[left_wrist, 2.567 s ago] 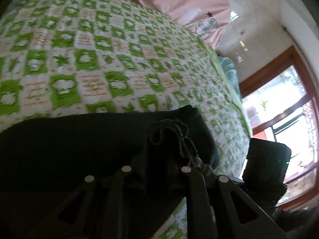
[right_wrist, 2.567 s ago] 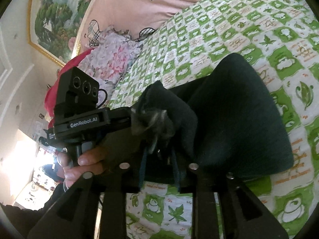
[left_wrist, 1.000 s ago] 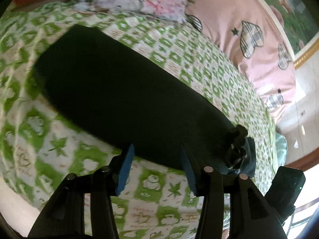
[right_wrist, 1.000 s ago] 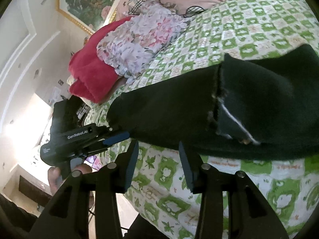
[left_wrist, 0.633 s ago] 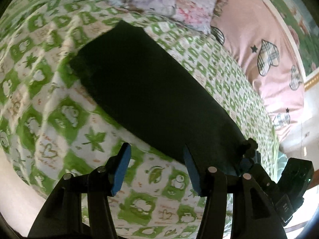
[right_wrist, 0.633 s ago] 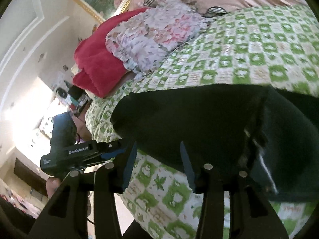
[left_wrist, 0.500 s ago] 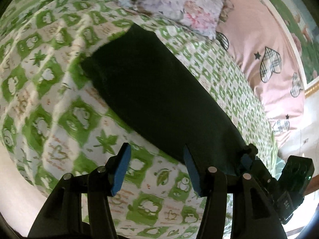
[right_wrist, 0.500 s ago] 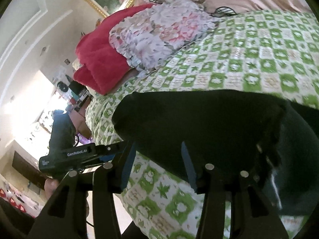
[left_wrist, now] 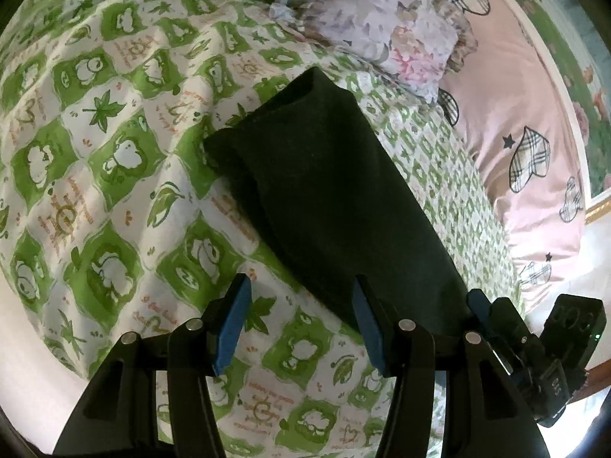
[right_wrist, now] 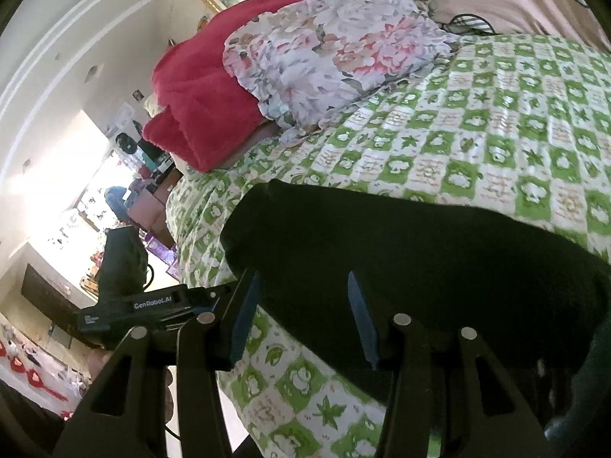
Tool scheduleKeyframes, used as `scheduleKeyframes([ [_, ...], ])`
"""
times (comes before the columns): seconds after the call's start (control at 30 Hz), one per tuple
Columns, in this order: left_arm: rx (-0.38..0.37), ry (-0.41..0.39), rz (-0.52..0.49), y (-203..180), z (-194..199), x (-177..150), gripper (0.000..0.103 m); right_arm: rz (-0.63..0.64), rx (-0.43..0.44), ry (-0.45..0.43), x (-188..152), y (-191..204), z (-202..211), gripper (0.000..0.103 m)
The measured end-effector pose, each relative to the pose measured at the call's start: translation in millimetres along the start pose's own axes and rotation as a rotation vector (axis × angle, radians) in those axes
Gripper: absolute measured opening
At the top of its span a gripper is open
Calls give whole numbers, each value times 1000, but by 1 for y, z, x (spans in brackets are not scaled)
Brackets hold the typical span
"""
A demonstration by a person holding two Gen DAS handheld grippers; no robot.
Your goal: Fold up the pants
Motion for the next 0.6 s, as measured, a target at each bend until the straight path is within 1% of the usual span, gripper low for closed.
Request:
scheduleKeyframes([
  [0.2,-8,-12,33,6,-3,9,55,49,-7,25,23,5,-19,52],
  [0.33,-21,-21,63,10,-5,15,55,89,-15,64,43,10,-40,54],
  [0.5,-29,-34,103,18,-9,24,55,183,-43,149,71,20,-82,55],
  [0.6,-32,-35,119,22,-11,28,55,207,-33,166,85,22,-101,55],
])
Point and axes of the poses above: each gripper's, at about its wrist camera, not at the fingertips, and z roughly against the way its jaws point, y to its left, x to its top, the point moved 4 cm from there along -z, roughly the way its jaws point, and after that the axes turned 9 degrees about -z, right-handed, at the moved point
